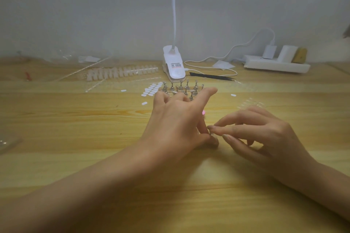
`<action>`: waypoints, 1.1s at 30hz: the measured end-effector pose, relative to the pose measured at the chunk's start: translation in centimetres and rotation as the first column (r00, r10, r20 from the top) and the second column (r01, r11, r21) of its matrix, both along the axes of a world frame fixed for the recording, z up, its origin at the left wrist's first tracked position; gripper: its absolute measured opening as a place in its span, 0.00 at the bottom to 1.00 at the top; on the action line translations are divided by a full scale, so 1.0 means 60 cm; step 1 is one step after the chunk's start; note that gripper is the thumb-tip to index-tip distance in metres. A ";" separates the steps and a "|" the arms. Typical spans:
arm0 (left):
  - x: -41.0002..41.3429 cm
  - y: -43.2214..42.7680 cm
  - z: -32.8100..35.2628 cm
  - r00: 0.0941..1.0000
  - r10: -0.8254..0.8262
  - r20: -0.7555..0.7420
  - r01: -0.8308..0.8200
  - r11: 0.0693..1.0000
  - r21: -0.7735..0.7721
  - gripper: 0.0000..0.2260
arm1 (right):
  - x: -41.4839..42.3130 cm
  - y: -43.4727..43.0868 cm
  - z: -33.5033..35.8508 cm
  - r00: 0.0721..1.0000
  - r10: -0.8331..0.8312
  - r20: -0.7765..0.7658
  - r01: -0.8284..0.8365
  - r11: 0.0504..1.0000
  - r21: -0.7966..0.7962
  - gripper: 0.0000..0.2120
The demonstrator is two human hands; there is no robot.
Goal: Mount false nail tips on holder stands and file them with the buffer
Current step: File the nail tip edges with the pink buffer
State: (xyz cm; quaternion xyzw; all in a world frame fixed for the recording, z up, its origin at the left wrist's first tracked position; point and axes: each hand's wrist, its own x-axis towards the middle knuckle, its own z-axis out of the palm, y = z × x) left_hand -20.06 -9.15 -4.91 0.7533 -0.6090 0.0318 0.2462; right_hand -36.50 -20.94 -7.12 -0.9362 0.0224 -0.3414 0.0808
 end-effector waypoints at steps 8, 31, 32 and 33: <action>0.000 0.002 0.001 1.000 -0.004 -0.004 0.004 1.000 -0.011 0.38 | -0.001 0.002 0.012 0.998 -0.012 0.062 0.038 0.900 -0.433 0.09; 0.124 0.012 0.040 0.897 -0.187 -0.402 0.114 0.974 -0.198 0.24 | 0.011 -0.007 0.010 0.974 0.108 -0.201 -0.031 0.936 0.352 0.44; 0.123 0.011 0.034 0.903 -0.197 -0.381 0.108 0.964 -0.242 0.22 | -0.001 -0.014 0.009 0.981 0.072 -0.179 -0.019 0.959 0.284 0.44; 0.120 0.009 0.029 0.904 -0.208 -0.373 0.103 0.954 -0.282 0.20 | -0.015 -0.024 0.009 0.989 0.041 -0.143 -0.007 0.973 0.231 0.44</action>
